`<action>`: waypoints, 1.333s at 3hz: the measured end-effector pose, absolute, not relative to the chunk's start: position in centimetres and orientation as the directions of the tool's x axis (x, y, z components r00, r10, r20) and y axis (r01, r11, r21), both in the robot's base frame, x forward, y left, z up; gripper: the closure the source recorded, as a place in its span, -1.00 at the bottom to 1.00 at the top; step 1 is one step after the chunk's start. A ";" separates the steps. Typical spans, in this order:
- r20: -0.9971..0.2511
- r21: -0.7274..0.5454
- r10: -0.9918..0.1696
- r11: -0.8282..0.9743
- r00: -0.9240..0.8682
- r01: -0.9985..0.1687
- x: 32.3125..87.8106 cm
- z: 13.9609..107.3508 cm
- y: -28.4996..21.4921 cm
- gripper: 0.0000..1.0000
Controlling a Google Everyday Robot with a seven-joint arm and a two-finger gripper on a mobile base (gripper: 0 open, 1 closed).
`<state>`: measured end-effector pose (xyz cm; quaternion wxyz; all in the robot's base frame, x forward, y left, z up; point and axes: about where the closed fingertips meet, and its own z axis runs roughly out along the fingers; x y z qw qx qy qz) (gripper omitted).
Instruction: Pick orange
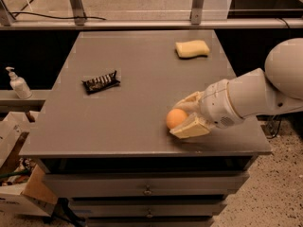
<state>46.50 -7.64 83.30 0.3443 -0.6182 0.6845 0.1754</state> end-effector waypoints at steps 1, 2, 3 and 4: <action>-0.724 -0.205 -0.690 0.187 0.020 -0.961 46.5 85.2 -7.1 1.00; -0.770 -0.234 -0.636 0.208 0.050 -0.950 46.4 88.0 -6.9 1.00; -0.836 -0.224 -0.545 0.236 0.062 -0.946 46.3 90.2 -7.2 1.00; -0.845 -0.221 -0.531 0.240 0.063 -0.945 46.2 90.6 -7.0 1.00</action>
Offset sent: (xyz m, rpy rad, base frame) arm -0.0009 0.0034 0.0820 0.2239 -0.1270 -0.0248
